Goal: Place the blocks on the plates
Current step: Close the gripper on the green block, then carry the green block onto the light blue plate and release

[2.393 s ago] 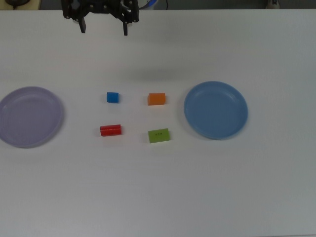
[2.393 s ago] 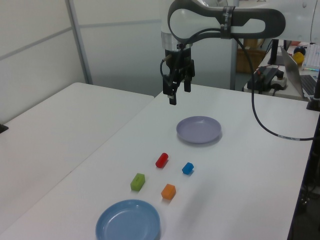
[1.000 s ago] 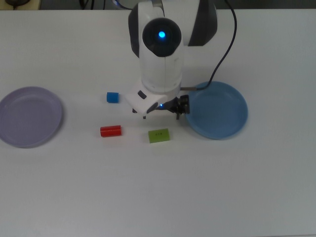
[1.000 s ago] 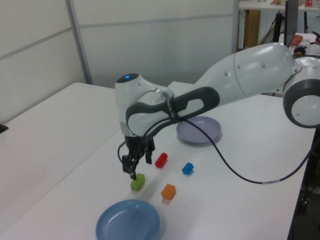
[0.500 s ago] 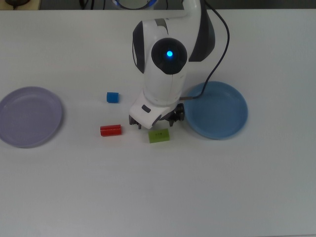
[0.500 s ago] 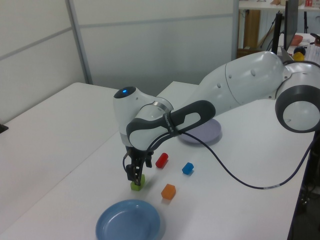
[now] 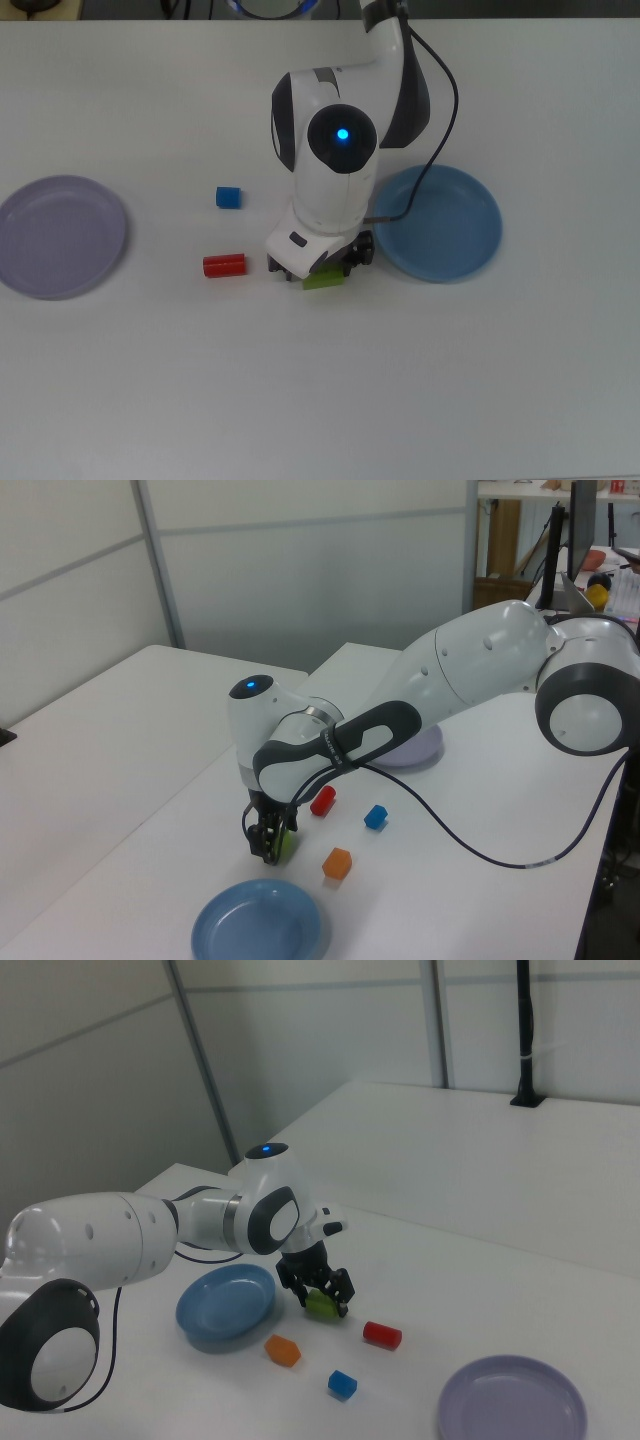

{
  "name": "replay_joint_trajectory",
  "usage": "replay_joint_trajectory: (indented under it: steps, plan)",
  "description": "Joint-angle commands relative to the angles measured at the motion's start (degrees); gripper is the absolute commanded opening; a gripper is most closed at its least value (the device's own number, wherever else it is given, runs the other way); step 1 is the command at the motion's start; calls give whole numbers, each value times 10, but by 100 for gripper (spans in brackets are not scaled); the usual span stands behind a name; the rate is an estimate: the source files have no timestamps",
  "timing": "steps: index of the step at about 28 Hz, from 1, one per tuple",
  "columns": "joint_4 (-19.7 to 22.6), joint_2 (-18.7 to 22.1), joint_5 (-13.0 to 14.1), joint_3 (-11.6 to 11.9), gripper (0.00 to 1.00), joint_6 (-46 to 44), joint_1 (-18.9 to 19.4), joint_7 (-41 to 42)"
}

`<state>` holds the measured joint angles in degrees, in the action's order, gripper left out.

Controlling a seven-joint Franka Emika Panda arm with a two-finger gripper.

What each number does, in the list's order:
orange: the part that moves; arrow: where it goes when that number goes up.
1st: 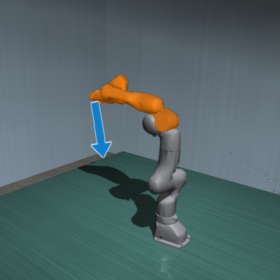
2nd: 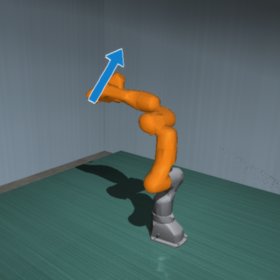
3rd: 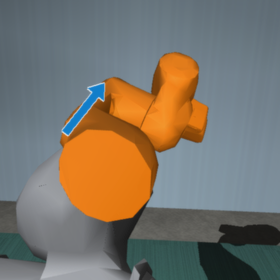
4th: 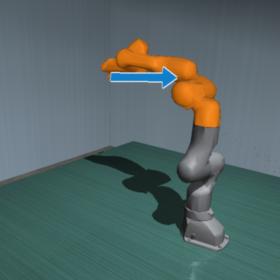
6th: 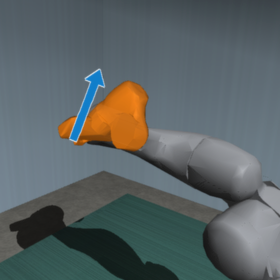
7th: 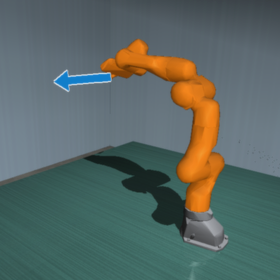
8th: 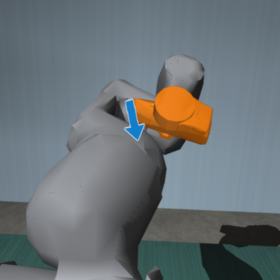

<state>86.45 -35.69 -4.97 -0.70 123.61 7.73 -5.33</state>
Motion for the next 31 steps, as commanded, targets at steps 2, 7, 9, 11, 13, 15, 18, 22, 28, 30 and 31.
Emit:
replay_joint_trajectory:
  steps: [2,7,9,11,13,15,18,22,28,30,31]
  plan:
    - [2,6,9,3,31,8,4,-20]
    - [2,22,12,3,18,4,4,-23]
    - [3,36,12,3,18,1,3,-27]
    - [3,52,18,2,18,-19,3,-28]
    - [2,74,39,0,18,-52,4,-24]
    - [2,87,45,-10,18,-60,11,-24]
    - [5,100,44,-30,18,-69,26,-28]
    - [8,101,31,-34,18,-89,76,-52]
    - [30,90,-38,-34,18,-77,129,-122]
    - [30,77,-45,-34,18,-69,133,-132]
    - [29,74,-45,-34,19,-66,133,-132]
